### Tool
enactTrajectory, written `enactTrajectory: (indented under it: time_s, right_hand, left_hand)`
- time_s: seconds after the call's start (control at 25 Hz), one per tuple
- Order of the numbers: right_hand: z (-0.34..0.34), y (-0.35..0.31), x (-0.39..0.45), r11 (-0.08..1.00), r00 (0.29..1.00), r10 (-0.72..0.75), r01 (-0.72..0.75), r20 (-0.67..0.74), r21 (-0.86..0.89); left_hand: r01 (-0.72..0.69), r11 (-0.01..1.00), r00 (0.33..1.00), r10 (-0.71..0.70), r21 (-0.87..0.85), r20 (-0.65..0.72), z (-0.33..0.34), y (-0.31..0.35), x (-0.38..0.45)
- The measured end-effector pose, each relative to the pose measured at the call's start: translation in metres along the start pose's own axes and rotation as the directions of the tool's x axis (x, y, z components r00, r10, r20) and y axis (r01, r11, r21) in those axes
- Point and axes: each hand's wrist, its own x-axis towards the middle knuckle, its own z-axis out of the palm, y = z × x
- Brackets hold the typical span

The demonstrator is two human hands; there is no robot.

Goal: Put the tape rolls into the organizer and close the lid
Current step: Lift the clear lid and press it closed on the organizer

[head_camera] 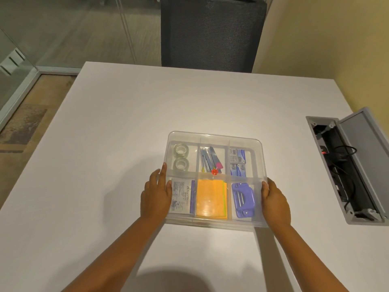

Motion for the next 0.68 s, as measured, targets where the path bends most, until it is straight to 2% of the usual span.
enactTrajectory:
  time_s: [0.12,0.2,0.32,0.44,0.56,0.68]
  right_hand:
    - [-0.007,-0.014,0.018,0.988,0.994,-0.091,0.082,-0.058,-0.133]
    - [-0.006,-0.030,0.038,0.973,0.978,-0.199,0.188,-0.068,-0.136]
    - [0.000,-0.055,0.074,0.935,0.954,-0.300,0.299,0.026,-0.191]
    - [0.010,-0.062,0.094,0.887,0.947,-0.289,0.321,0.142,-0.333]
    - [0.020,-0.056,0.097,0.833,0.939,-0.283,0.342,0.196,-0.435]
    - [0.023,-0.052,0.099,0.818,0.935,-0.283,0.351,0.212,-0.456]
  left_hand:
    - [-0.085,0.993,0.996,0.087,0.086,-0.020,-0.003,0.004,0.015]
    - [-0.160,0.983,0.987,0.162,0.085,-0.014,-0.005,0.012,0.036]
    - [-0.273,0.951,0.961,0.276,0.148,0.000,-0.005,0.031,0.070]
    - [-0.315,0.918,0.949,0.307,0.241,0.074,-0.001,0.039,0.096]
    - [-0.318,0.907,0.946,0.285,0.276,0.154,0.006,0.036,0.106]
    - [-0.320,0.902,0.947,0.294,0.288,0.131,0.011,0.032,0.104]
